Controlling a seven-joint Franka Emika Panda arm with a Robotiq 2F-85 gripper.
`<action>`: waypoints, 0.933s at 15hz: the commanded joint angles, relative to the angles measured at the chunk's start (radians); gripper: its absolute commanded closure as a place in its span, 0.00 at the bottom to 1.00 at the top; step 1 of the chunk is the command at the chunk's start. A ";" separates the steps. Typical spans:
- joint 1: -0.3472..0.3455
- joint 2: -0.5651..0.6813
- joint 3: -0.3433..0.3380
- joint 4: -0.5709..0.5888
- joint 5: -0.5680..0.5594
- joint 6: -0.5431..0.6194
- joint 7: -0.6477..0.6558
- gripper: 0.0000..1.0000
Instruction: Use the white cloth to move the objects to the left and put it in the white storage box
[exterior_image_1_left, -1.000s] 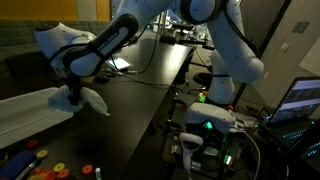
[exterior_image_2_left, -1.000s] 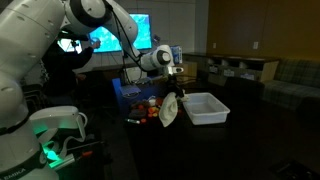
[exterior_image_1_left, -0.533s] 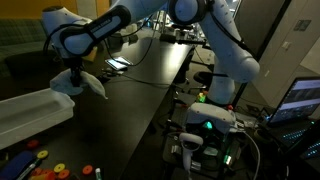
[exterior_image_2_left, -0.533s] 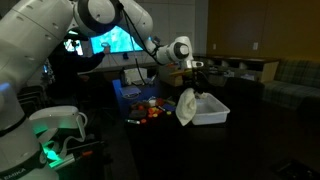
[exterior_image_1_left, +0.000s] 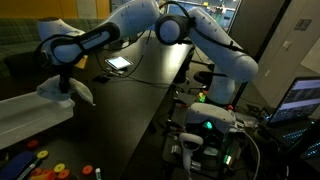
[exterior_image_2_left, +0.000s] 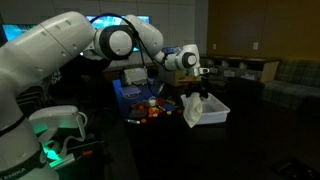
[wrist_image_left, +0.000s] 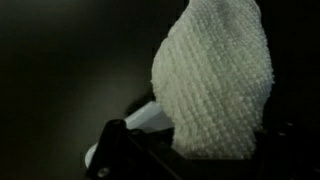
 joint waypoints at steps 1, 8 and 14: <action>-0.006 0.141 0.028 0.232 0.080 0.035 0.061 0.91; -0.007 0.227 0.033 0.469 0.202 0.057 0.213 0.91; -0.007 0.235 0.044 0.514 0.273 0.195 0.346 0.90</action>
